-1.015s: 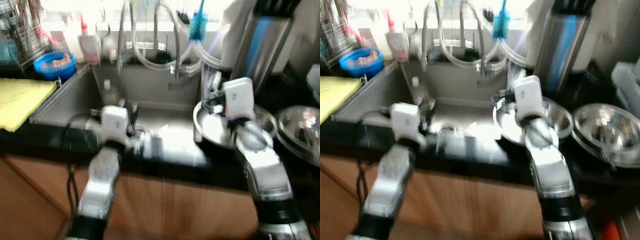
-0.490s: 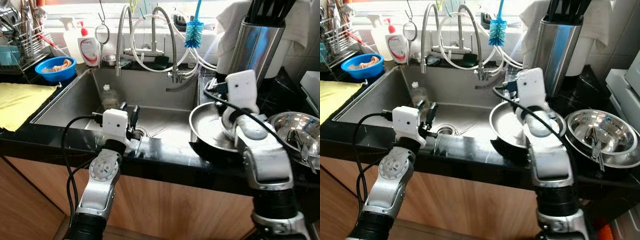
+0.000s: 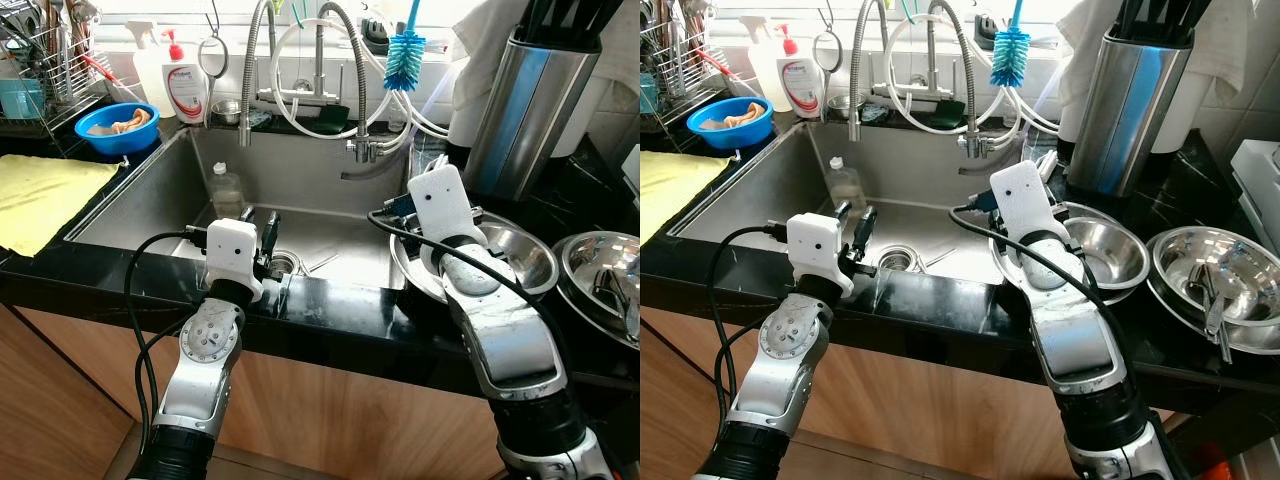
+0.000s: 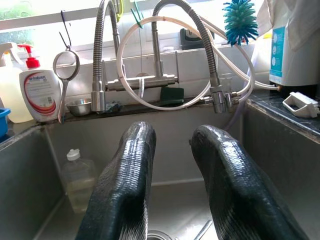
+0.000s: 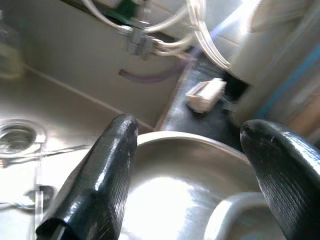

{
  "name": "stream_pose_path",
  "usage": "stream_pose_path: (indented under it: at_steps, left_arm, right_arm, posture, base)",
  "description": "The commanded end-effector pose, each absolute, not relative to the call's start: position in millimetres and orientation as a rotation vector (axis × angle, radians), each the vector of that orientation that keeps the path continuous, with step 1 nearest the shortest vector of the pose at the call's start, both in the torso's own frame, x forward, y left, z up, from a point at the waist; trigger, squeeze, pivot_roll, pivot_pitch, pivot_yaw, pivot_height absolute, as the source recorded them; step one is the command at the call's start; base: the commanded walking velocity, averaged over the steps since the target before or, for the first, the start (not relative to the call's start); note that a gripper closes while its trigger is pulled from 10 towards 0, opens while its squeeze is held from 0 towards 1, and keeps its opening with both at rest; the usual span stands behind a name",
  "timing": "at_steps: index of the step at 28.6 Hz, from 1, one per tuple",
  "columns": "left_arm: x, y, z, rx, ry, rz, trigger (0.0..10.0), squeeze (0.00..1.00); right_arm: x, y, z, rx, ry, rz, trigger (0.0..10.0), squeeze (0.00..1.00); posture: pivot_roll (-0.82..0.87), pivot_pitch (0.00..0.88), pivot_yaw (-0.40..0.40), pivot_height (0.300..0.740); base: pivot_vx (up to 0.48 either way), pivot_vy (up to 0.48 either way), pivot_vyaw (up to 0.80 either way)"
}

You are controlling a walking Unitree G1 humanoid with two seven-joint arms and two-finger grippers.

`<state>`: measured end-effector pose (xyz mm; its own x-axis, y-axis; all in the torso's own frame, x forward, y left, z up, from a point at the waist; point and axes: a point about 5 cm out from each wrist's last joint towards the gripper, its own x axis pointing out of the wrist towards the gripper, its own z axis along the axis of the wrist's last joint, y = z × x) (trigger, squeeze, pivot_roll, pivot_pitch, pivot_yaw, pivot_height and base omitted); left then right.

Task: Kitchen organization

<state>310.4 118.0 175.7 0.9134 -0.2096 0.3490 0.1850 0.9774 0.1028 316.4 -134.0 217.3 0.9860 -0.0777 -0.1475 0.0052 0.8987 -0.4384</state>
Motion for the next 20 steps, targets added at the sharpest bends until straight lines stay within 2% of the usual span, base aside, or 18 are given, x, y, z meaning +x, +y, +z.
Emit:
stream_pose_path:
  at_steps: [1,6,20]
  left_arm:
    - [310.0,117.4,175.8,0.064,-0.368,-0.216,10.0,0.00]
    - [309.4,116.6,174.9,0.062,-0.367,-0.218,10.0,0.00]
    - [310.0,117.7,174.9,0.064,-0.361,-0.222,10.0,0.00]
  right_arm:
    - [312.0,-137.9,220.8,-0.466,0.153,-0.087,10.0,0.00]
    - [302.2,-146.2,208.5,-0.427,0.230,-0.131,10.0,0.00]
    - [299.6,-150.6,197.0,-0.315,0.310,-0.167,10.0,0.00]
  posture:
    - [-0.12,0.000,0.018,0.740]
    - [-0.12,0.000,0.015,0.740]
    - [-0.13,0.000,0.019,0.740]
  base:
    - [0.000,0.000,0.00]
    - [0.000,0.000,0.00]
    - [0.000,0.000,0.00]
